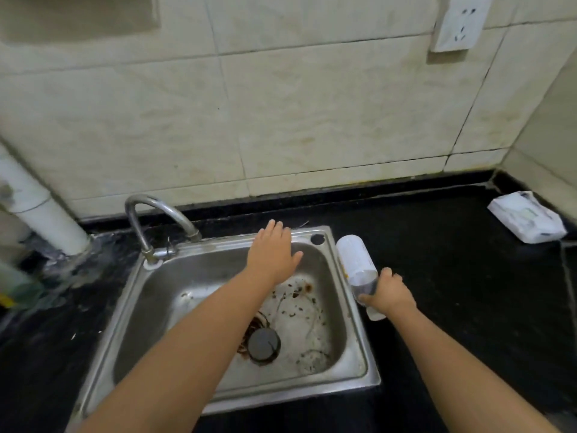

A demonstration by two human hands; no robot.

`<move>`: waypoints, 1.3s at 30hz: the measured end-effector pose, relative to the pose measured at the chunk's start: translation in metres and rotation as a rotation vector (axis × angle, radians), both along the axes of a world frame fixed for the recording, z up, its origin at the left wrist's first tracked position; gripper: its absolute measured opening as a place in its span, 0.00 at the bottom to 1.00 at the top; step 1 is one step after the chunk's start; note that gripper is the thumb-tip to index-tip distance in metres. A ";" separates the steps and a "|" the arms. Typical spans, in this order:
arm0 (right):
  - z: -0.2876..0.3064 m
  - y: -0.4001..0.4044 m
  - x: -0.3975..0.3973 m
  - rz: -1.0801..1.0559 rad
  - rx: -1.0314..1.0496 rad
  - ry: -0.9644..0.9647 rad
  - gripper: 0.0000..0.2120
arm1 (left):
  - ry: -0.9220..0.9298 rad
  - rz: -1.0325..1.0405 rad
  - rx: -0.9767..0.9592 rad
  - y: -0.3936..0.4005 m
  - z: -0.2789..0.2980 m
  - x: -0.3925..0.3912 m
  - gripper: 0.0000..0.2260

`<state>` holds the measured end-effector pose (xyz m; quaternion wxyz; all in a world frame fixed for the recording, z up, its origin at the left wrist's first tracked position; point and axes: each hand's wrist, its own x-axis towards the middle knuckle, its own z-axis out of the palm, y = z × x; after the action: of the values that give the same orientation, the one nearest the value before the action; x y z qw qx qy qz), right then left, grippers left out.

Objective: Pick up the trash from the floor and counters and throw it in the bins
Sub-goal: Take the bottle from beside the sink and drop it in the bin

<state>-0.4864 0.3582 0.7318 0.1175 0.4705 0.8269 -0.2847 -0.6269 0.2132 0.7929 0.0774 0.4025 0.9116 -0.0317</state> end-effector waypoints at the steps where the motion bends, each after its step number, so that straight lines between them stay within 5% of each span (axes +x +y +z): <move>1: -0.003 0.002 -0.005 -0.019 -0.021 0.018 0.31 | -0.003 -0.023 -0.016 0.009 -0.003 -0.009 0.28; 8: -0.019 0.019 0.004 -0.046 -0.038 0.200 0.28 | -0.067 -0.235 -0.062 0.091 -0.030 -0.014 0.27; 13: 0.014 0.055 0.069 -0.243 0.117 0.374 0.14 | -0.061 -0.462 -0.061 0.153 -0.029 0.041 0.27; 22: 0.078 -0.001 0.359 -0.820 0.483 0.321 0.19 | 0.031 -1.147 0.042 0.202 0.013 0.336 0.27; 31: 0.067 -0.341 0.670 -1.527 0.543 0.050 0.17 | -0.008 -1.963 0.148 -0.029 0.017 0.733 0.26; 39: 0.062 -0.683 0.767 -2.256 0.557 -0.145 0.18 | -0.064 -2.638 0.177 -0.348 0.009 0.956 0.26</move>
<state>0.2808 -0.3247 0.7937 -0.2628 0.9642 -0.0356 -0.0085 0.3293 -0.1343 0.8016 -0.0163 0.9861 -0.1647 -0.0142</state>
